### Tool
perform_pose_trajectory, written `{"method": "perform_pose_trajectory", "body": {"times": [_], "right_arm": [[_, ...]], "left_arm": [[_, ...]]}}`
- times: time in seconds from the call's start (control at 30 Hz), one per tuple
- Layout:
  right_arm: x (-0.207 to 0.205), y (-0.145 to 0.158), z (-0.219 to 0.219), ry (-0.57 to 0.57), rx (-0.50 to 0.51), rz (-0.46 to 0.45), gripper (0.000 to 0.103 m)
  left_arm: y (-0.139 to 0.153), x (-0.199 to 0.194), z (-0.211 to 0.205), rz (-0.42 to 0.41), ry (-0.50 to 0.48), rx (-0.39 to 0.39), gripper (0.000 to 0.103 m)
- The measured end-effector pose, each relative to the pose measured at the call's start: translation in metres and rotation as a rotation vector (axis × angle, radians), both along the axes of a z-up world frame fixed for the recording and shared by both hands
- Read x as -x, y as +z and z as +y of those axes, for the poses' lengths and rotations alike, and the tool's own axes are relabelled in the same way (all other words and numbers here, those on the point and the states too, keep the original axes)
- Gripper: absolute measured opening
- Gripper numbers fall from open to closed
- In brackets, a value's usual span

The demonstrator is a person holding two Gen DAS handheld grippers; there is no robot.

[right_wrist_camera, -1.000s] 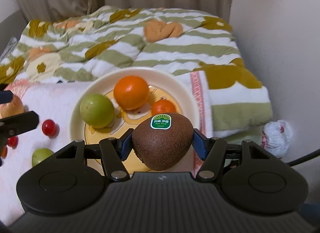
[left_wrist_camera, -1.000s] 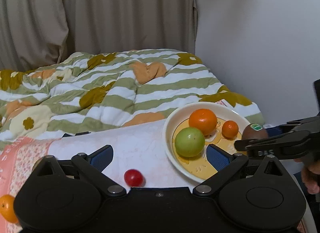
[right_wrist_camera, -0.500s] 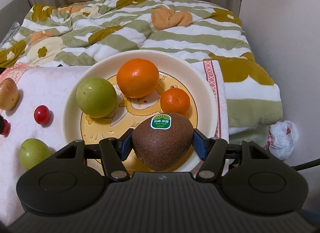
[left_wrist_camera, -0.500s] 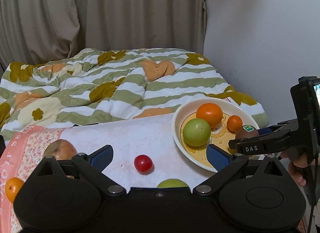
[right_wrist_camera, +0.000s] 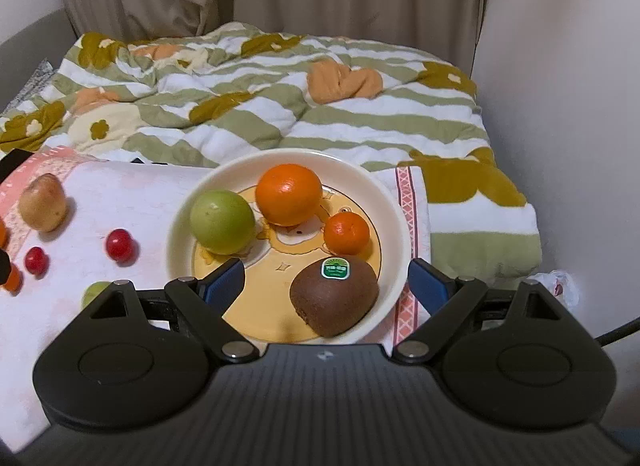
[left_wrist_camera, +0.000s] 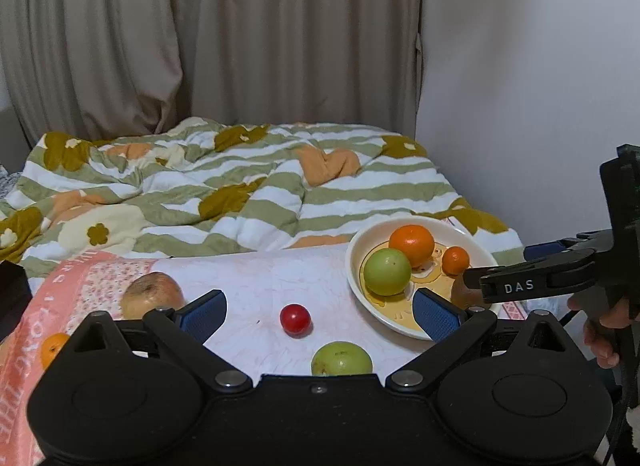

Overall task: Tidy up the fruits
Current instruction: 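Move both tools back toward the yellowish apple and green apple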

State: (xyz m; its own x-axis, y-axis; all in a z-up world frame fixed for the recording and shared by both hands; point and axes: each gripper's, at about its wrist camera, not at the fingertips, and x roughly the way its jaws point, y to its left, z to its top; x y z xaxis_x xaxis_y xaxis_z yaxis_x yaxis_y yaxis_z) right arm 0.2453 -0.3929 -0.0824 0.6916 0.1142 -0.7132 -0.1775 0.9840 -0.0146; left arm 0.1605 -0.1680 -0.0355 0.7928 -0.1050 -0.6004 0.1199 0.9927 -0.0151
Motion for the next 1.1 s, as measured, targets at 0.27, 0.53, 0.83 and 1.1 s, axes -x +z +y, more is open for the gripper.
{"method": "perform_pose_trajectory", "body": {"times": [0.27, 0.53, 0.83, 1.1], "right_arm": [[0.043, 0.029, 0.003, 0.014, -0.015, -0.039, 0.103], [0.083, 0.054, 0.016, 0.041, -0.053, -0.075, 0.103], [0.112, 0.064, 0.049, 0.009, -0.067, -0.084, 0.103], [0.121, 0.057, 0.088, -0.126, -0.081, -0.059, 0.103]], "left_arm": [[0.016, 0.043, 0.007, -0.058, 0.052, 0.012, 0.101], [0.032, 0.075, 0.034, -0.072, 0.120, -0.013, 0.101], [0.038, 0.077, 0.095, -0.084, 0.164, -0.014, 0.101], [0.032, 0.050, 0.148, -0.057, 0.081, -0.011, 0.102]]}}
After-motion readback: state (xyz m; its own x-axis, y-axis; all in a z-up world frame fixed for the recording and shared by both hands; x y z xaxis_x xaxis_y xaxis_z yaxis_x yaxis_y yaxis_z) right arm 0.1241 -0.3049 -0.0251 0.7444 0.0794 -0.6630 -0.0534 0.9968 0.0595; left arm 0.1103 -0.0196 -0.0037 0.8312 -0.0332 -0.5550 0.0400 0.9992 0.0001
